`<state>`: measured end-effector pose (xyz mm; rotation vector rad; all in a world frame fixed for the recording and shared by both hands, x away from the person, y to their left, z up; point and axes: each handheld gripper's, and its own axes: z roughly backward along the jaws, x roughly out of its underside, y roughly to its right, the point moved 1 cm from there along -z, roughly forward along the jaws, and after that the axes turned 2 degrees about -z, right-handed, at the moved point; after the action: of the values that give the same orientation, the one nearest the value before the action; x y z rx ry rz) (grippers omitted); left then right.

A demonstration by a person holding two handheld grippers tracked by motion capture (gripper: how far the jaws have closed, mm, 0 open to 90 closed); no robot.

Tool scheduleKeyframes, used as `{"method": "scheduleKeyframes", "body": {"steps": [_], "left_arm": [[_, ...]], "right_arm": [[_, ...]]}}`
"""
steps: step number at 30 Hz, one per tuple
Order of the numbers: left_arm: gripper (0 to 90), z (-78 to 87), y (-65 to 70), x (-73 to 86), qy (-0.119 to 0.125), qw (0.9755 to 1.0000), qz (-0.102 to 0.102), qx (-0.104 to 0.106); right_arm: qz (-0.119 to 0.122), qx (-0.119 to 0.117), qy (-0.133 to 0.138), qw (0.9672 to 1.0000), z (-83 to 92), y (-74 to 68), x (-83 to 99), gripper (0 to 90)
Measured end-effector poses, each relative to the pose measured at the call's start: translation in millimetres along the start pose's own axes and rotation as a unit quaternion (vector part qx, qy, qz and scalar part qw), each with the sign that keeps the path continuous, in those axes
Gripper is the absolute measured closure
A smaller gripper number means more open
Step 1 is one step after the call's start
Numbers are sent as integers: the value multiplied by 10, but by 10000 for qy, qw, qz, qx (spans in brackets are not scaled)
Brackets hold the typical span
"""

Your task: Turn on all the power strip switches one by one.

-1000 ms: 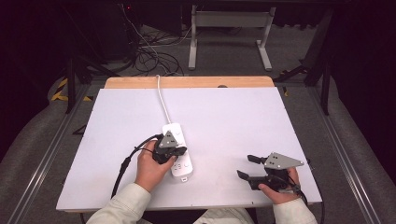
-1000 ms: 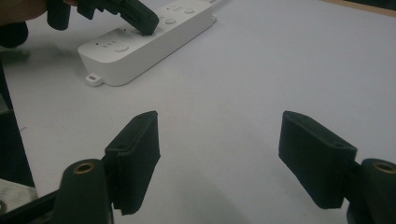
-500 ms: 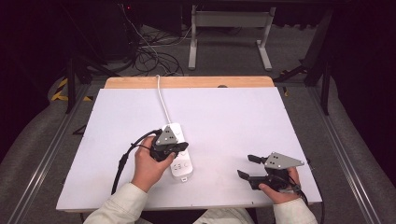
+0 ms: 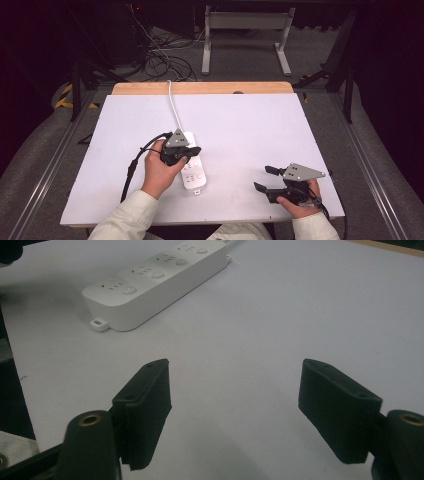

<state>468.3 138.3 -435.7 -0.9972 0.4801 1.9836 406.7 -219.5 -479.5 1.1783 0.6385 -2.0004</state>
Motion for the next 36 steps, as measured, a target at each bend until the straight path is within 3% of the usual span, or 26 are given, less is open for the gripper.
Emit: {"method": "scheduleKeyframes", "body": {"steps": [3, 10, 36], "left_arm": [[900, -60, -96, 36, -120, 9999, 44, -113], [900, -140, -186, 80, -216, 9995, 37, -219], [900, -293, -242, 170, -580, 9979, 3, -281]], "right_arm": [[-16, -3, -4, 10000, -1, 8, 3, 300], [-16, -3, -5, 10000, 1, 7, 3, 300], [-4, -10, -11, 10000, -1, 10, 5, 299]]}}
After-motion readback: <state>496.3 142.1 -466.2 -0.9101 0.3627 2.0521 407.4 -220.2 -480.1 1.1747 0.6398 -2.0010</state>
